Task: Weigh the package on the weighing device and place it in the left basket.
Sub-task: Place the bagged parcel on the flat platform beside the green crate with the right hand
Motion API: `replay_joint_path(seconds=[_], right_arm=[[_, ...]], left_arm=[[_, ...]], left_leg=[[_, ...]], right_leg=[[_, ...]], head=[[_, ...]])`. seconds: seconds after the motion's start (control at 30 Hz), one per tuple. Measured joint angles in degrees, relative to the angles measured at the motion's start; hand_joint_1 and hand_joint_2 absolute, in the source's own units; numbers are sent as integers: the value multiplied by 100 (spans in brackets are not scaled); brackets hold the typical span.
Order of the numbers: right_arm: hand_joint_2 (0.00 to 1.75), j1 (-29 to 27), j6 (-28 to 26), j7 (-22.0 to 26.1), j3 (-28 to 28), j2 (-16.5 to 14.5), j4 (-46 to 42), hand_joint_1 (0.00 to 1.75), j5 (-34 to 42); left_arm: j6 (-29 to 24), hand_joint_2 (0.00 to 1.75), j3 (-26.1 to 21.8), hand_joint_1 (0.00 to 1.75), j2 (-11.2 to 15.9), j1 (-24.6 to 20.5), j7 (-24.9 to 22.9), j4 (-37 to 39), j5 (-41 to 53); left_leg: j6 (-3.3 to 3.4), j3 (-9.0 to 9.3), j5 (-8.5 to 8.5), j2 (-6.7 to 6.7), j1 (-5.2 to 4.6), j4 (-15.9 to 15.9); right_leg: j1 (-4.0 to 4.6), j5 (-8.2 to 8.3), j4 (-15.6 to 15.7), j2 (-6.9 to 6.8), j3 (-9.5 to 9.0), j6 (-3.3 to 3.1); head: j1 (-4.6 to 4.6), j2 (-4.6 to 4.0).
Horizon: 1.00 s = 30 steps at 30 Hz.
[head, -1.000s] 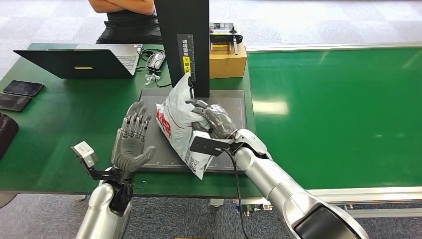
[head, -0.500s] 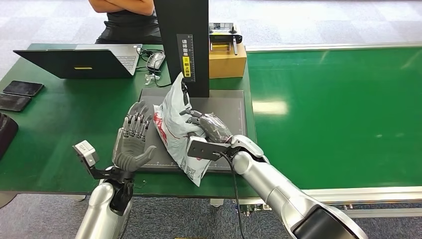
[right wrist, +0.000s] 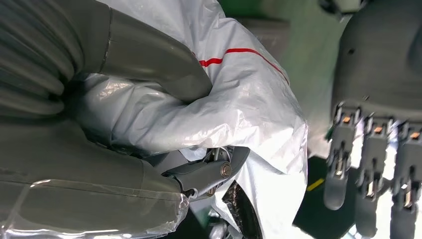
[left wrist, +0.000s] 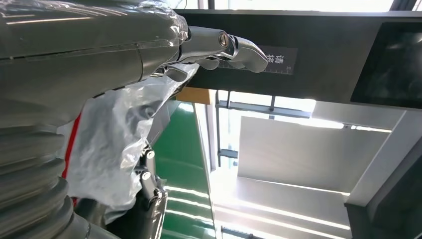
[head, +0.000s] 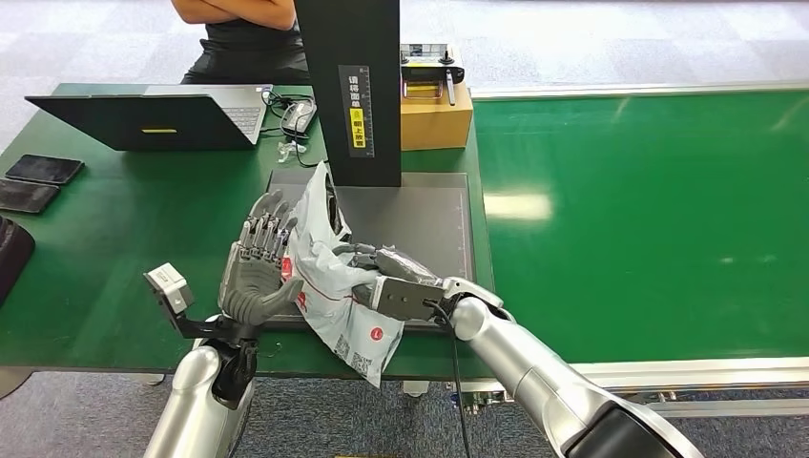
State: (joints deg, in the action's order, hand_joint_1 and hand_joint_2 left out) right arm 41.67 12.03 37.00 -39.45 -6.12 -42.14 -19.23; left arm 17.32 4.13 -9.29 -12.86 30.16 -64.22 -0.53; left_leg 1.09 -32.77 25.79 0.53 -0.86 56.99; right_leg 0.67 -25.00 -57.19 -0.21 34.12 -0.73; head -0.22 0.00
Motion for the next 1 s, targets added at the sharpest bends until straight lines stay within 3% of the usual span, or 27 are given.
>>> replay_joint_path(seconds=[0.13, 0.23, 0.3, 0.37, 0.7, 0.83, 1.0], right_arm=[[175, -77, 22, 25, -24, 19, -116, 175, -40], [175, -80, -1151, -438, -97, 85, -247, 175, -965], [175, -29, -2103, -1067, -151, 170, -314, 175, -1871], [175, 54, -2565, -1675, -150, 274, -333, 175, -2496], [175, 526, -3087, -2982, 459, 746, 387, 172, -3141], [175, 543, -3231, -3219, 616, 814, 652, 4, -3230], [175, 489, -3146, -2980, 846, 849, 812, 0, -2952]], left_arm=[[-4, 175, 0, 0, 0, 3, 3, 13, -8], [-41, 175, -3, 0, 3, 39, 33, 18, -19], [-64, 175, -11, 0, 9, 79, 42, 17, -19], [-91, 175, -28, 0, 13, 110, 32, 16, -11], [-117, 175, -181, 0, 4, 272, -24, -36, 75], [-104, 175, -192, 0, 1, 279, -28, -41, 110], [-77, 175, -200, 0, -13, 290, -10, -41, 131]], left_leg=[[0, 0, 0, 0, 0, 0], [0, 0, 0, 0, 0, 0], [0, 0, 0, 0, 0, 0], [1, -1, -1, -1, -1, 1], [3, -2, -1, -3, -7, 3], [2, -2, -1, -3, -6, 3], [2, -1, -1, -2, -5, 2]], right_leg=[[0, 0, 0, 0, 0, 0], [0, 0, 0, 0, -1, 0], [-1, 1, 0, -1, -1, 1], [-2, 2, 0, -2, -1, 2], [-9, 3, 1, -3, -1, 4], [-8, 2, 1, -3, 0, 3], [-7, 2, 1, -2, 0, 3]], head=[[0, 0], [0, 0], [0, 0], [1, 0], [0, 0], [0, 0], [-1, 0]])
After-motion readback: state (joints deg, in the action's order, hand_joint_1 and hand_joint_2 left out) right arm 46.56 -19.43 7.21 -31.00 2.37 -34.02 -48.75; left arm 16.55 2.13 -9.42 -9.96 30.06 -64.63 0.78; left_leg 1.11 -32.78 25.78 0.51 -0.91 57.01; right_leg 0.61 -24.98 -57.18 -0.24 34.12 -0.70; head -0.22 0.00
